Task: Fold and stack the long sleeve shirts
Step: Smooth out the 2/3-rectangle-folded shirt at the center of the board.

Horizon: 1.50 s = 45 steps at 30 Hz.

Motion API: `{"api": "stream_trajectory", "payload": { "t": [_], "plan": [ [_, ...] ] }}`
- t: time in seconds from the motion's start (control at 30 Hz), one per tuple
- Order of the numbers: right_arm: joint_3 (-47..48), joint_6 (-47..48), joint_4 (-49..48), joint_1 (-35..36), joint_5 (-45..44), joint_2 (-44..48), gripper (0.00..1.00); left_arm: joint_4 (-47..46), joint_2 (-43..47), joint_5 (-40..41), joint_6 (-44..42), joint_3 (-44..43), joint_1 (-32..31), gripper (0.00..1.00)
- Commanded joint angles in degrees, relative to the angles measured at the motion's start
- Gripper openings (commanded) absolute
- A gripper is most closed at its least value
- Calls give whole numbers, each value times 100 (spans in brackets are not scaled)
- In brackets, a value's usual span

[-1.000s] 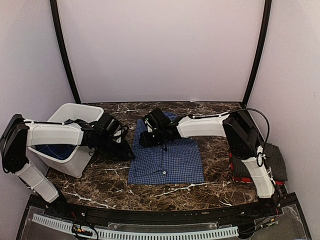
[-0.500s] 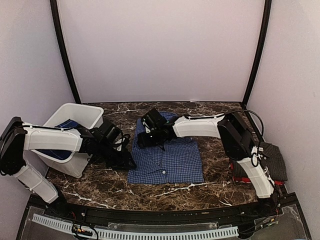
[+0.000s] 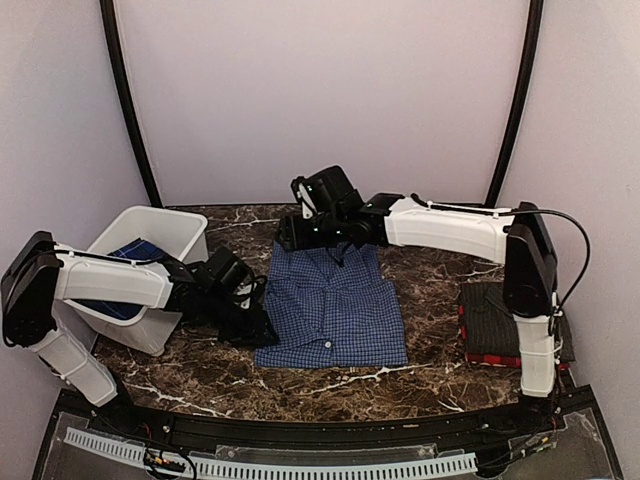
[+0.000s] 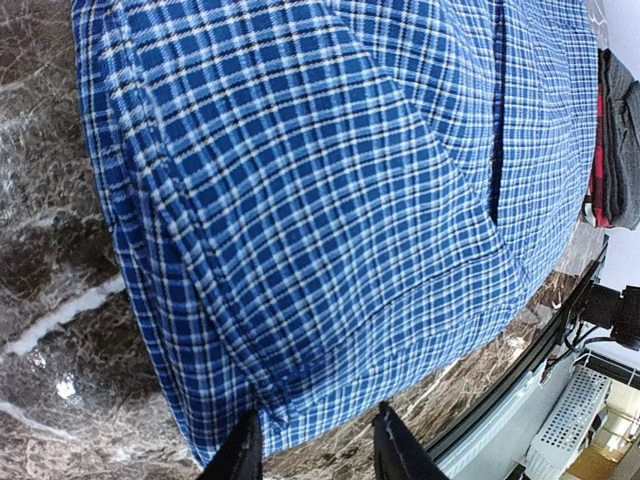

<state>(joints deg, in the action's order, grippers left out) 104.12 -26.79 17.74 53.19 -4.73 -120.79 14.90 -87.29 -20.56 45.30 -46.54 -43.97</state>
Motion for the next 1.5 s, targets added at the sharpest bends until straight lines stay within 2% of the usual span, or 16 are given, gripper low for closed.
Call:
{"api": "stream_trajectory", "payload": {
  "t": [0.0, 0.2, 0.4, 0.73, 0.87, 1.17, 1.3, 1.33, 1.47],
  "plan": [
    [-336, 82, -346, -18, -295, 566, 69, -22, -135, 149, 125, 57, -69, 37],
    [-801, 90, -479, -116, -422, 1087, 69, -197, -329, 139, 170, 38, -143, 39],
    [-1291, 59, -654, -248, -441, 1575, 69, -260, -446, 197, 239, -51, -177, 37],
    [-1788, 34, -768, -401, -429, 1937, 68, -534, -235, 426, 381, -269, -183, 7],
    [-1932, 50, -754, -423, -465, 2031, 68, -753, -213, 492, 464, -416, -183, 0],
    [-2425, 94, -738, -502, -616, 2419, 68, -1009, -894, 864, 321, -1440, -7, 0],
    [-2766, 108, -671, -520, -726, 2690, 69, -1306, -1310, 729, 366, -1751, 221, 1],
    [-2894, 97, -644, -520, -758, 2755, 69, -1345, -1393, 630, 346, -1822, 248, 2],
    [-3257, 58, -593, -529, -823, 3039, 69, -1440, -1828, 430, 130, -2232, 282, 19]
  ]
}}
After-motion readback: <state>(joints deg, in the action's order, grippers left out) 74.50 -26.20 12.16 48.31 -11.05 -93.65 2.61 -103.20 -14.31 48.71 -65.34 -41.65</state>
